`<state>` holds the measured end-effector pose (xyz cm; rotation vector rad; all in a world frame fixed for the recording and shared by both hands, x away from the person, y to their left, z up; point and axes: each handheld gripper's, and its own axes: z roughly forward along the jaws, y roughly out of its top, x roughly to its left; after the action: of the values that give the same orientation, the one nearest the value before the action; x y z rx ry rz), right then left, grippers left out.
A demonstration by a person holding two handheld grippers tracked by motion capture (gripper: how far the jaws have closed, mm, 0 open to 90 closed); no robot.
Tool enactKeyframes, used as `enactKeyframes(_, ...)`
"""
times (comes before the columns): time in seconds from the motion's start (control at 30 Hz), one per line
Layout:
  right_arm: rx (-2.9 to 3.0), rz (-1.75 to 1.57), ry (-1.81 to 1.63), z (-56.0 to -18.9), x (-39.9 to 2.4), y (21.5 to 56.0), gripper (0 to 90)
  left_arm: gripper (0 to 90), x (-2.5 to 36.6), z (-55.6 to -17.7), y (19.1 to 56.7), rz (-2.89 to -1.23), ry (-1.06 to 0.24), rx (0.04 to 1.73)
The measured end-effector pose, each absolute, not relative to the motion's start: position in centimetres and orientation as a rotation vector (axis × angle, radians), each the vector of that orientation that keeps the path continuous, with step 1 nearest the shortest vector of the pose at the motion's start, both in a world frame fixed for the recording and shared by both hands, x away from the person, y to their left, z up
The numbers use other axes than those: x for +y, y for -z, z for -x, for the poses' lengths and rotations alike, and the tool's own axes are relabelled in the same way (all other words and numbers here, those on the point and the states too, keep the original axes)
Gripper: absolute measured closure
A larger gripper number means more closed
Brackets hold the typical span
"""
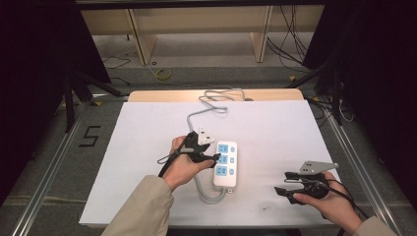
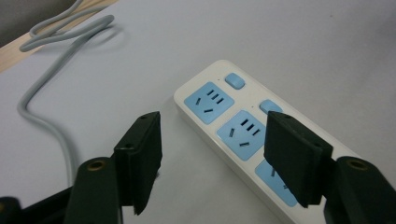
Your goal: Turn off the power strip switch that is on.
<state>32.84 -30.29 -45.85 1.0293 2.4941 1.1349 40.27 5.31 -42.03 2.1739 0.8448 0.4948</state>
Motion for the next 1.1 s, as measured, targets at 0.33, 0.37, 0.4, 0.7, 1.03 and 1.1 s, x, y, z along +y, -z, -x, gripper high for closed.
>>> enactKeyframes(0.33, 2.494, -1.027, -1.139, -32.8, -30.2, 45.8, 30.0, 29.7, 7.9, -39.3, 42.0, -2.084, -0.429, 0.905)
enactKeyframes(0.37, 2.494, -1.027, -1.140, -32.8, -30.2, 45.8, 30.0, 29.4, 8.2, -39.2, 42.1, -2.082, -0.428, 0.915)
enactKeyframes(0.4, 2.493, -1.029, -1.142, -32.8, -30.2, 45.8, 29.9, 28.5, 8.5, -39.1, 42.2, -2.077, -0.422, 0.923)
enactKeyframes(0.7, 2.490, -1.033, -1.142, -32.9, -30.3, 45.8, 29.9, 24.1, 10.6, -38.3, 42.5, -2.051, -0.461, 0.935)
enactKeyframes(1.03, 2.480, -1.034, -1.143, -33.0, -30.5, 45.7, 30.0, 22.0, 12.8, -37.0, 43.0, -2.033, -0.511, 0.946)
enactKeyframes(1.1, 2.477, -1.039, -1.145, -33.1, -30.5, 45.7, 29.9, 21.9, 13.2, -36.8, 43.1, -2.031, -0.523, 0.955)
